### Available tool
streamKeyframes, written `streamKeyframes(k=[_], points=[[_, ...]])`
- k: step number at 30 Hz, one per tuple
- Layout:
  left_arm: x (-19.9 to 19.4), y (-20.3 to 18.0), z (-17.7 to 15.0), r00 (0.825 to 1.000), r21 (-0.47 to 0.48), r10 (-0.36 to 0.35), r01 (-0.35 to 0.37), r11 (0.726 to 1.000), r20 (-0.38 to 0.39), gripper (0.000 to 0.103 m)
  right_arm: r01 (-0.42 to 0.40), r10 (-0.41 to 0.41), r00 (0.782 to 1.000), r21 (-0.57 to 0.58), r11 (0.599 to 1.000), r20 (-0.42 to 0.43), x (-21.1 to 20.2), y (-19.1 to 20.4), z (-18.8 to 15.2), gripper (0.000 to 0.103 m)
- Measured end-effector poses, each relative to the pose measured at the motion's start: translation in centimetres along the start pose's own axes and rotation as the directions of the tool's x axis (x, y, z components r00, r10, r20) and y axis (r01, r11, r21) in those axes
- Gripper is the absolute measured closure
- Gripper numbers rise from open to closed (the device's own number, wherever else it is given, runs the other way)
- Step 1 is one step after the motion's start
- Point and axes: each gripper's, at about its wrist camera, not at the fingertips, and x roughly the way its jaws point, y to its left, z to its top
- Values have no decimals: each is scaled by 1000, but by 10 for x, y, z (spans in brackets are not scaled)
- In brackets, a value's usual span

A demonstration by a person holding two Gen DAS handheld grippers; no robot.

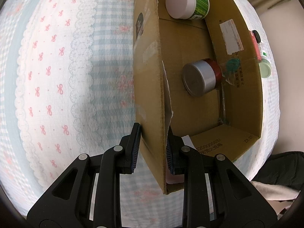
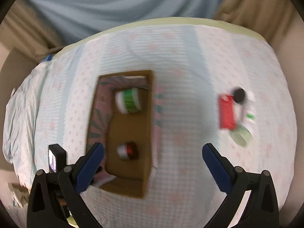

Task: Organize rigid objects
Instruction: 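Move the right tool to the white earbud case and grasp it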

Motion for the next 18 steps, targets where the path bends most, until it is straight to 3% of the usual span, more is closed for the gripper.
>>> streamKeyframes(k=[5, 10, 18], points=[[-1, 0, -1, 1000, 8, 4, -4, 1000, 4, 81, 21, -26, 999, 162, 987, 29, -19, -65, -43, 0], [-1, 0, -2, 1000, -2, 0, 0, 1000, 5, 81, -12, -17, 996, 311, 950, 90, -18, -123, -91, 0], [-2, 3, -2, 1000, -3, 9, -9, 1000, 5, 81, -2, -52, 988, 339, 941, 148, 43, -167, -146, 2]])
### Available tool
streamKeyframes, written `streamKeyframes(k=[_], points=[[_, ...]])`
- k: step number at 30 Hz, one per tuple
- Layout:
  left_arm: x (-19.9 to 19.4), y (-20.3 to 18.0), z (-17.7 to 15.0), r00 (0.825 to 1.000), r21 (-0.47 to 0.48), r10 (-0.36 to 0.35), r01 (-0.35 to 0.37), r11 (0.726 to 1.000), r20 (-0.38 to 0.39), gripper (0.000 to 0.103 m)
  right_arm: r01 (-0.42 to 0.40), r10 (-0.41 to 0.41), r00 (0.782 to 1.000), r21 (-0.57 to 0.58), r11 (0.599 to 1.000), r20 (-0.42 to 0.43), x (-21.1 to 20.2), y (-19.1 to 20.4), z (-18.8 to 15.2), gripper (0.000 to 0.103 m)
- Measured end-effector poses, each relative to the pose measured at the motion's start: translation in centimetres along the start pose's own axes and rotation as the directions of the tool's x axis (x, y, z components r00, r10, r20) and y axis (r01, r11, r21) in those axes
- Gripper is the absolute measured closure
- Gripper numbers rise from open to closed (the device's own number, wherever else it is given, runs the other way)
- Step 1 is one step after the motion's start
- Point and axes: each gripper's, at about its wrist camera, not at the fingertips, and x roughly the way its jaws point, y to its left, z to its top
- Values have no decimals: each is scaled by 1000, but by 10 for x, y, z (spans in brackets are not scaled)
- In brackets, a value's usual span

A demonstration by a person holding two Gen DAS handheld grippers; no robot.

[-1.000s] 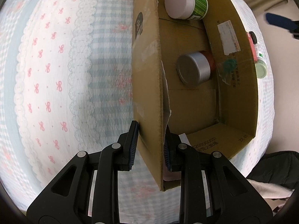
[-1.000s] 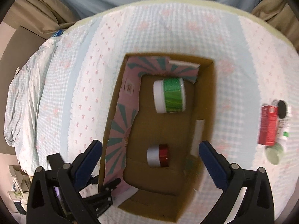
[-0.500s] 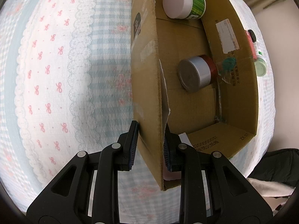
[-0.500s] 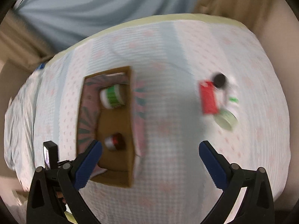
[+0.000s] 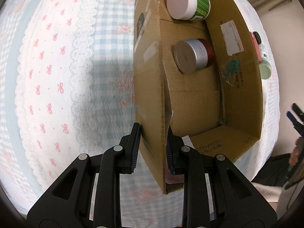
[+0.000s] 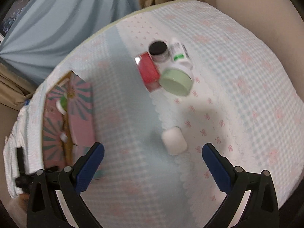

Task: Organize rigid objects
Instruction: 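Move the right tool to the white earbud case and grasp it, then carry the white earbud case into the box with the right tool and release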

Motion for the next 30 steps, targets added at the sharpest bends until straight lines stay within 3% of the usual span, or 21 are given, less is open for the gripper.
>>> streamKeyframes(k=[3, 6, 8, 13, 21, 25, 30], points=[[1, -3, 0, 1000, 7, 7, -7, 1000, -1, 81, 12, -11, 1000, -28, 1000, 24, 26, -12, -18, 6], [1, -5, 0, 1000, 13, 5, -5, 1000, 1, 81, 24, -22, 999, -67, 997, 39, 54, -17, -30, 21], [1, -7, -1, 1000, 22, 12, -12, 1000, 6, 81, 40, -35, 998, -96, 995, 53, 69, -20, -35, 25], [2, -11, -4, 999, 30, 22, -23, 999, 23, 81, 132, -119, 990, -177, 975, 78, 100, -26, -40, 37], [1, -16, -12, 999, 32, 31, -32, 999, 40, 81, 192, -163, 979, -298, 935, 121, 112, -22, -39, 42], [0, -17, -14, 998, 39, 37, -38, 999, 41, 81, 211, -174, 975, -326, 921, 139, 111, -18, -40, 62], [0, -17, -15, 998, 35, 40, -41, 999, 47, 81, 206, -169, 975, -305, 930, 142, 110, -22, -40, 62]])
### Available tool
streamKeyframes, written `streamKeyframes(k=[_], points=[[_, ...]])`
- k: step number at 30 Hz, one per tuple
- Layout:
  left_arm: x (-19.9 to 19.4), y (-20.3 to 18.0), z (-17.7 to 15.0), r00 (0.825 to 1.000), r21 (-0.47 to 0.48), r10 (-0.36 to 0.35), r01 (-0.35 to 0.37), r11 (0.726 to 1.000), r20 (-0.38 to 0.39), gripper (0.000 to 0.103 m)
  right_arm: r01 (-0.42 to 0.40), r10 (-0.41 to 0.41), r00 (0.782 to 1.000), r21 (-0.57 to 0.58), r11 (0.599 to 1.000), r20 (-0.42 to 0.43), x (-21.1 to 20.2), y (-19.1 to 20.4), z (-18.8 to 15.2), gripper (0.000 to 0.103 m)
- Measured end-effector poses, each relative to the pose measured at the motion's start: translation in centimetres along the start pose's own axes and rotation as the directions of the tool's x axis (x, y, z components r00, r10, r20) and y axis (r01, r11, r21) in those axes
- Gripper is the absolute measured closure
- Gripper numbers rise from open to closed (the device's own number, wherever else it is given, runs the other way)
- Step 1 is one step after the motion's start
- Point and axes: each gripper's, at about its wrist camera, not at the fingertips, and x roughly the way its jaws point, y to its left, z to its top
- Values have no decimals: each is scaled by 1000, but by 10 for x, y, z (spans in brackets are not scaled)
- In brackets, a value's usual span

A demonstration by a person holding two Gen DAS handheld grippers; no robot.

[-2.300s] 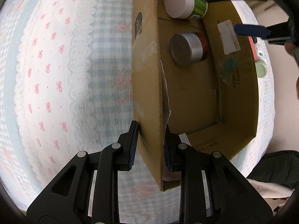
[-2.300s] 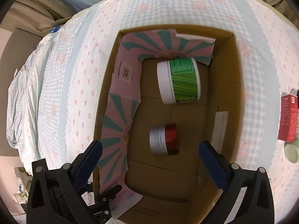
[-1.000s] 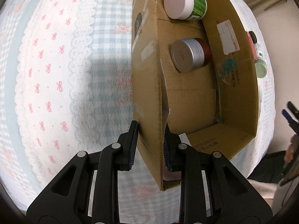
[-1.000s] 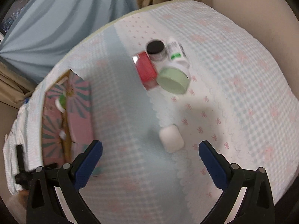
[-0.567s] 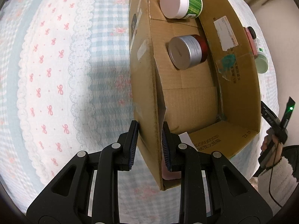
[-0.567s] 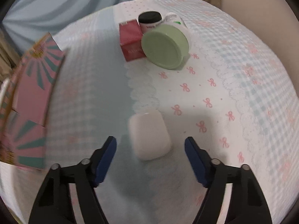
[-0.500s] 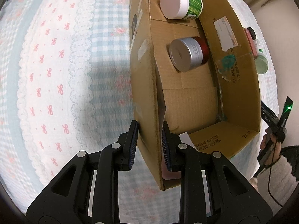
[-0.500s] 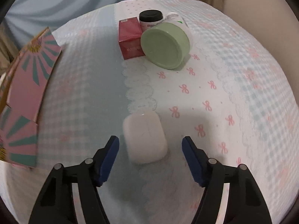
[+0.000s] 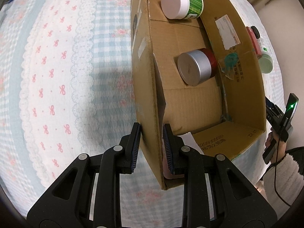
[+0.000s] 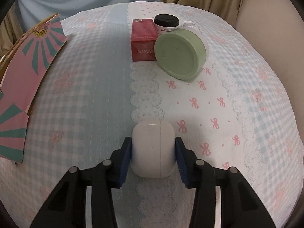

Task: Organize rigid objects
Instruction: 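Carry the white earbud case into the box with the right tool and release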

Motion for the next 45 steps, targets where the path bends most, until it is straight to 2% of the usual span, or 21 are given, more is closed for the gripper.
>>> streamKeyframes(k=[11, 16, 24, 28, 31, 36, 41, 43, 45], points=[[1, 0, 1, 1000, 9, 2, -2, 1000, -1, 81, -67, 66, 998, 78, 995, 16, -7, -3, 12, 62], [1, 0, 1, 1000, 10, 2, -2, 1000, 0, 81, -111, 106, 993, 113, 987, 43, -33, -1, 28, 62], [0, 2, 0, 1000, 12, -12, 12, 1000, 3, 81, -222, 206, 972, 150, 963, 116, -113, 20, 92, 62], [-1, 6, -2, 1000, 3, -25, 25, 1000, 12, 81, -295, 279, 952, 124, 947, 129, -144, 52, 132, 62], [-1, 13, -4, 998, -26, -53, 54, 998, 23, 81, -337, 325, 937, 82, 938, 127, -152, 81, 155, 62], [-2, 21, -6, 996, -46, -81, 83, 996, 34, 81, -408, 406, 912, 20, 913, 47, -136, 140, 189, 62], [-4, 21, -9, 996, -32, -78, 79, 996, 45, 81, -494, 496, 865, 43, 868, -82, -96, 196, 205, 62], [-4, 24, -11, 995, -43, -86, 89, 995, 50, 81, -507, 507, 851, 37, 861, -138, -76, 221, 206, 62], [-5, 26, -13, 994, -53, -91, 94, 994, 52, 81, -502, 495, 849, 13, 865, -185, -62, 242, 204, 62]])
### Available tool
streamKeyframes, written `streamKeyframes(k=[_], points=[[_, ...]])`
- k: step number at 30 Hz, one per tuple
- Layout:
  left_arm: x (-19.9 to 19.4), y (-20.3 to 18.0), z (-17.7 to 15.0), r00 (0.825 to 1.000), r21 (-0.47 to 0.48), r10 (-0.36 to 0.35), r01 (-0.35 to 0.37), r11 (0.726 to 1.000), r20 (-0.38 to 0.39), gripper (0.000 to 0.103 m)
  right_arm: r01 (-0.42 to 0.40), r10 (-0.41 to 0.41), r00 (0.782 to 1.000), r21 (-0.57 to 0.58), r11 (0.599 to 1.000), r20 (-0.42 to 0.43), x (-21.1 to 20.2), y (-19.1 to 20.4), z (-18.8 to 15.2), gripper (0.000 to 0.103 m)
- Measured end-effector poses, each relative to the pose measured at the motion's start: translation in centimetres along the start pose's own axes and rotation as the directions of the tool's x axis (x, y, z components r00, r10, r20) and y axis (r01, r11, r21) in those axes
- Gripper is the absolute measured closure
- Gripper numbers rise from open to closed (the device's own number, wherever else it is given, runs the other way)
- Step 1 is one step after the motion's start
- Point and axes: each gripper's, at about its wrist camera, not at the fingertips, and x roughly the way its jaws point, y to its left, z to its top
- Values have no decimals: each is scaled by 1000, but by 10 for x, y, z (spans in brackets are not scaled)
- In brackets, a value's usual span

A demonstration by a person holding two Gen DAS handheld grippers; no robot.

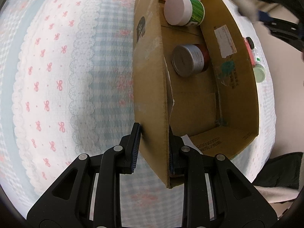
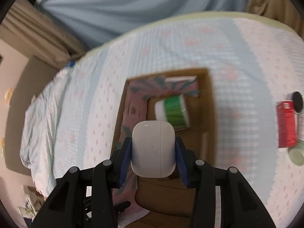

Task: Organize rigid objects
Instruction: 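Carry the white earbud case into the box with the right tool and release, then move the right tool back toward the remaining cosmetics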

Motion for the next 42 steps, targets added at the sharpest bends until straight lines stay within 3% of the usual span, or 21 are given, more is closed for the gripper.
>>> streamKeyframes(k=[7, 15, 16, 18, 19, 20, 25, 32, 39, 42], points=[[-4, 2, -4, 1000, -16, 5, -5, 1000, 19, 81, 7, -11, 991, -27, 1000, -130, 65, 12, -8, 62], [-7, 5, -5, 1000, -24, 1, -1, 1000, 18, 81, 11, -15, 987, -28, 1000, -162, 80, 8, -6, 61], [-7, 6, -5, 1000, -22, 3, -3, 1000, 19, 81, 15, -20, 985, -31, 999, -172, 80, 8, -6, 57], [-7, 3, -5, 1000, -20, 4, -3, 1000, 20, 81, 13, -13, 986, 1, 1000, -169, 77, 5, -8, 7], [-6, 2, -5, 1000, -19, 5, -4, 1000, 19, 81, -34, 38, 984, 21, 999, -173, 76, 2, -9, 6], [-7, 2, -6, 1000, -16, 9, -8, 1000, 20, 81, -52, 56, 983, 26, 998, -176, 75, 2, -10, 5], [-5, -1, -8, 1000, -10, 19, -19, 1000, 20, 81, 11, -24, 985, -72, 997, -174, 68, 12, -23, 5], [-2, -4, -6, 999, -6, 26, -26, 1000, 22, 81, 2, -10, 989, -55, 998, -146, 52, 8, -30, 5], [0, -5, -7, 999, -16, 27, -26, 1000, 26, 81, 14, -17, 997, -52, 999, -69, -2, 4, -29, 5], [-2, -4, -7, 999, -20, 27, -26, 999, 26, 81, 83, -83, 997, -50, 995, 6, -40, 7, -32, 5]])
